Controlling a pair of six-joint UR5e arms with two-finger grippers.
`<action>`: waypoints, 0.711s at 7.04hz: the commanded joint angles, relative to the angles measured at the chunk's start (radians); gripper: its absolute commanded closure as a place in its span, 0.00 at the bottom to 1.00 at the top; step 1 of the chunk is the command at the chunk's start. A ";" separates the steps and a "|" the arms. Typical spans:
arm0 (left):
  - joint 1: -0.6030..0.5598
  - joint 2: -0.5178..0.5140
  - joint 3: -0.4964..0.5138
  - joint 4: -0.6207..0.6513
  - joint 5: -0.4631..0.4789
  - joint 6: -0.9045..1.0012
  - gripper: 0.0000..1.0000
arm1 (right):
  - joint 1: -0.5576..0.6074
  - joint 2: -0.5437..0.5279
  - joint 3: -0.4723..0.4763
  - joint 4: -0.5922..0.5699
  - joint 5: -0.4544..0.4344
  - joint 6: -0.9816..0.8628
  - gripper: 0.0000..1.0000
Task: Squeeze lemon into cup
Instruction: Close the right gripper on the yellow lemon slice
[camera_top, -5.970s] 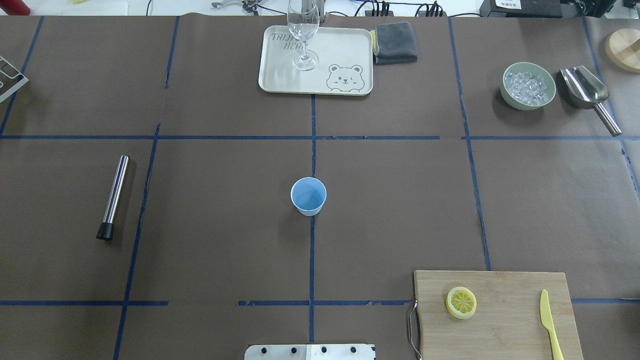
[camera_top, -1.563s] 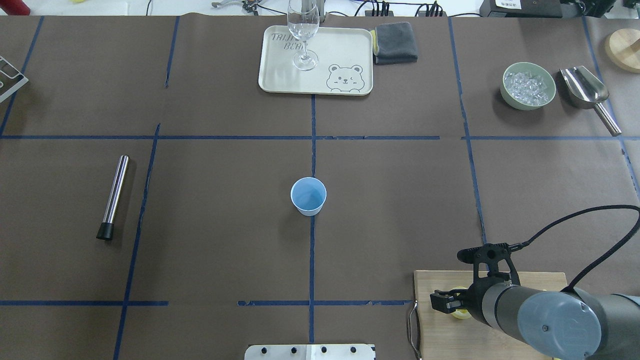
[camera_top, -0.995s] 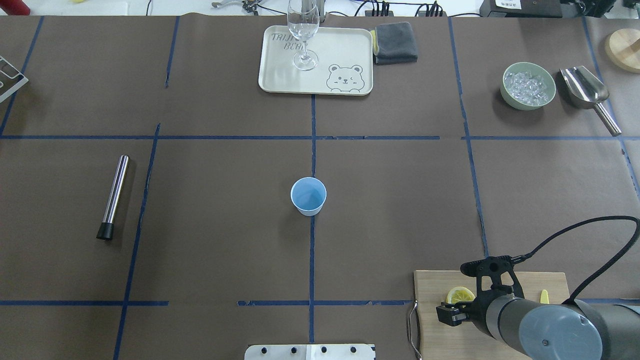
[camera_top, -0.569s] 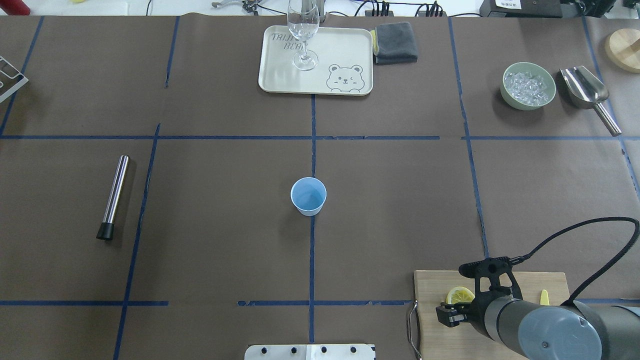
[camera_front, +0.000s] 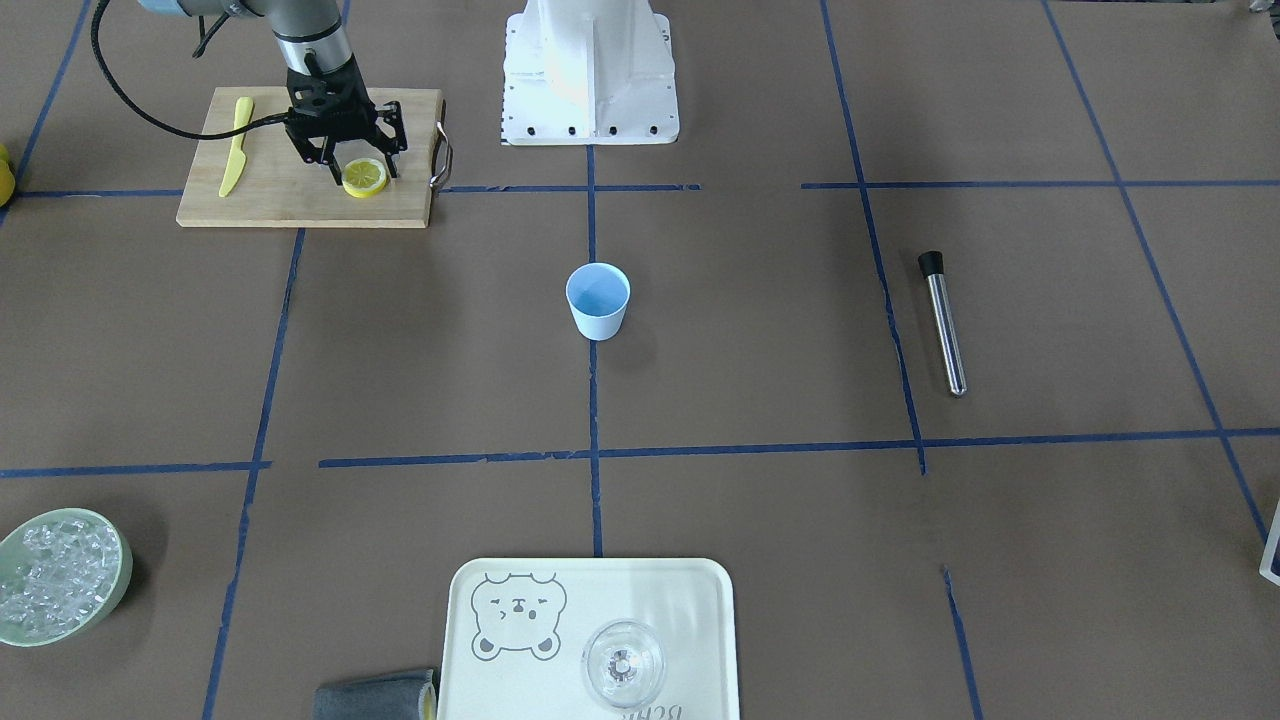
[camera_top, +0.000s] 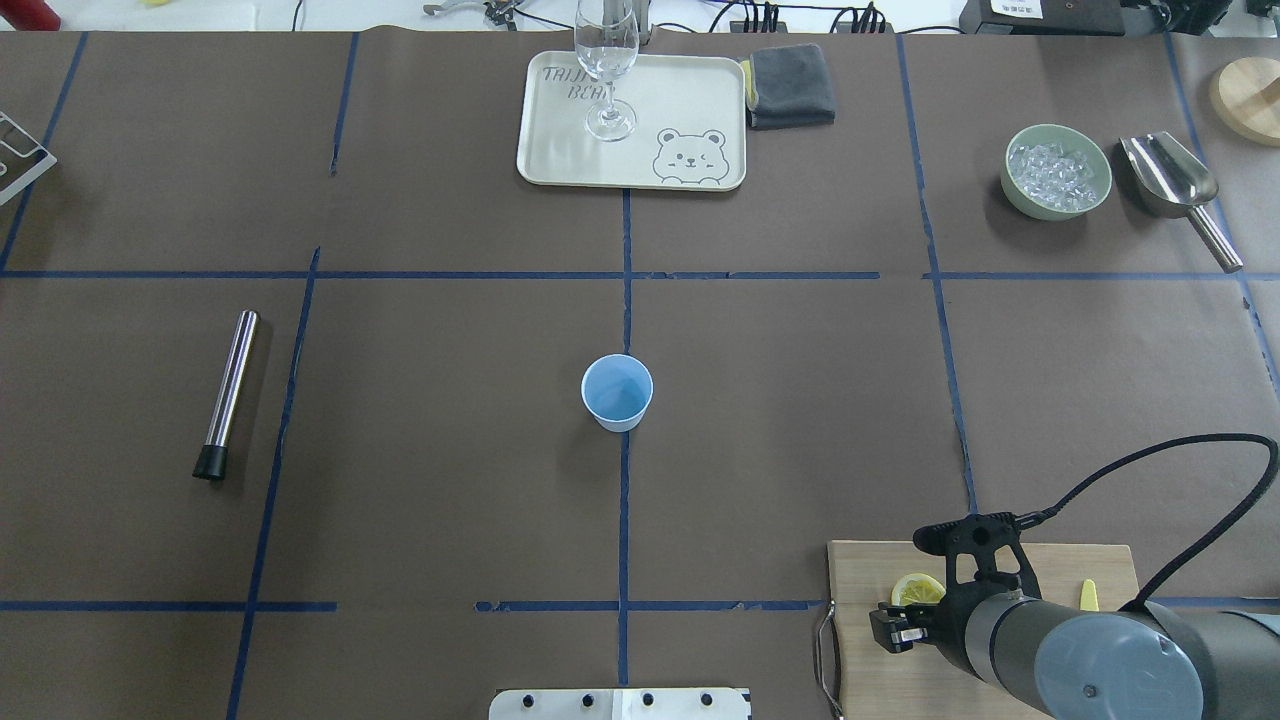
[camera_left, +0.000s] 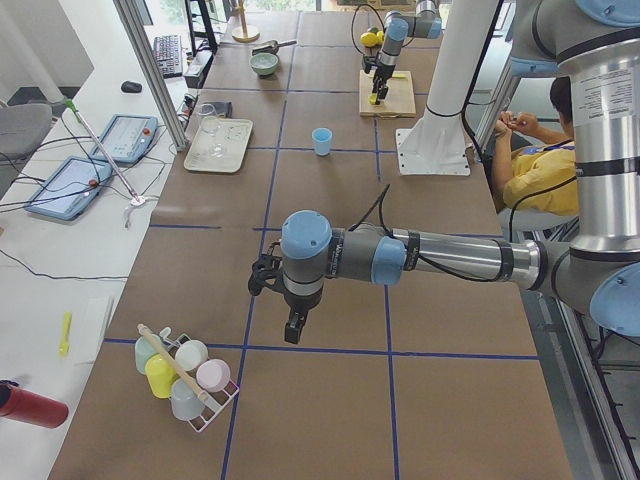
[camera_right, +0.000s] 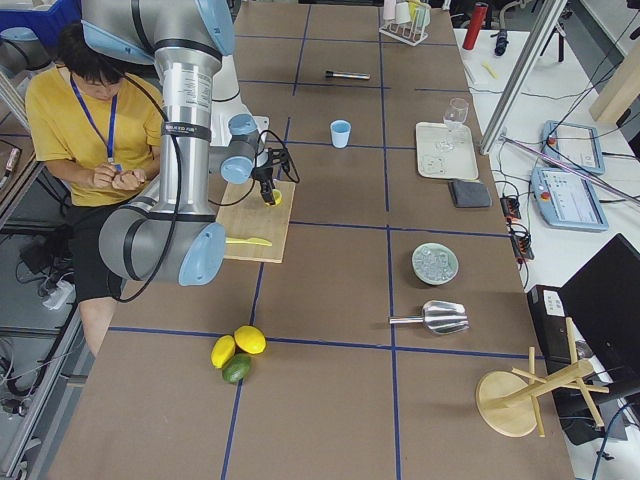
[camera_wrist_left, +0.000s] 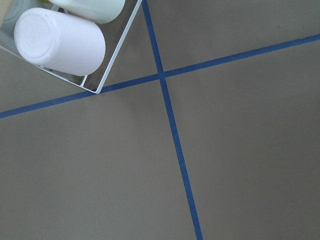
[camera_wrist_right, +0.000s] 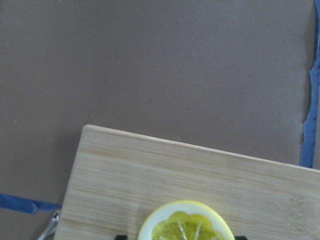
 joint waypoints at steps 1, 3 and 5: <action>0.000 -0.002 -0.001 0.000 0.000 0.000 0.00 | 0.000 0.000 0.000 0.000 -0.002 0.000 0.44; 0.000 -0.002 -0.001 0.000 0.000 0.000 0.00 | 0.006 0.000 0.008 0.000 -0.002 0.000 0.71; 0.000 -0.002 -0.001 0.000 0.000 0.000 0.00 | 0.016 -0.010 0.087 -0.011 0.007 0.000 0.73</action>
